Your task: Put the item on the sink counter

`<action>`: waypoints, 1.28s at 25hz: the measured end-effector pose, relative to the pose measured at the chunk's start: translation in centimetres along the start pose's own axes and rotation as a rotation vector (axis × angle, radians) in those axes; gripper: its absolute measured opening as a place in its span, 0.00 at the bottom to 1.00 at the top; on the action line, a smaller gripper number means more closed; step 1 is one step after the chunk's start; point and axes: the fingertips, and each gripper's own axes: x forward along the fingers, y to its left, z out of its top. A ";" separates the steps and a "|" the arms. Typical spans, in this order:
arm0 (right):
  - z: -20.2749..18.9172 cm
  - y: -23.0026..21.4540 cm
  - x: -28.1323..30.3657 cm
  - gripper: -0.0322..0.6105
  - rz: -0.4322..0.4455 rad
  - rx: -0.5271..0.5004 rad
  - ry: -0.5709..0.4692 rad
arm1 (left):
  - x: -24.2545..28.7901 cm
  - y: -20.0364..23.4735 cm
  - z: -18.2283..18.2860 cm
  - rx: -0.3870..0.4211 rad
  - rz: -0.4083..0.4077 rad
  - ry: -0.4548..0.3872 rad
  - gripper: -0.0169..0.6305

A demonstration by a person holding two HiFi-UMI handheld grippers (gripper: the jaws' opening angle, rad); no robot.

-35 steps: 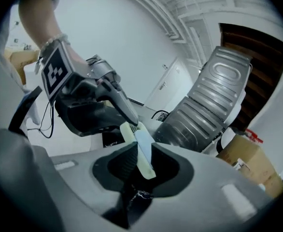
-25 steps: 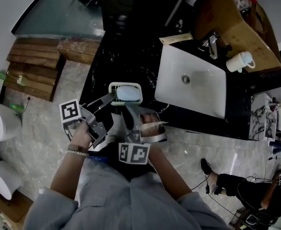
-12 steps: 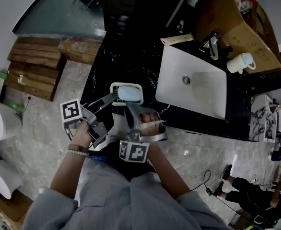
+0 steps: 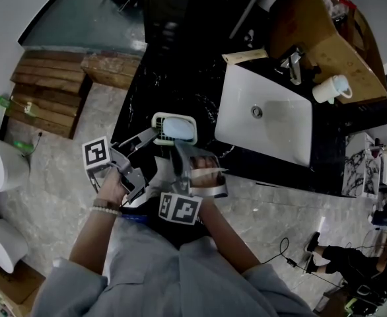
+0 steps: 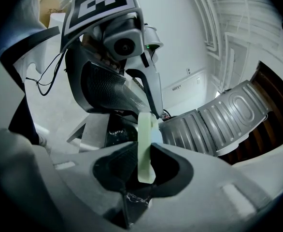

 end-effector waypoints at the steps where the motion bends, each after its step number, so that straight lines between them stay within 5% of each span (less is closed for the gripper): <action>1: 0.0 0.0 0.0 0.17 0.001 0.003 0.007 | 0.0 -0.1 0.0 -0.002 -0.003 0.000 0.17; 13: 0.2 -0.4 1.2 0.17 0.023 -0.024 0.065 | -0.4 -1.3 -0.2 0.078 -0.010 0.038 0.31; 32: 0.6 1.1 2.5 0.17 0.135 -0.063 0.033 | -5.7 -3.2 0.0 0.234 -0.025 -0.033 0.31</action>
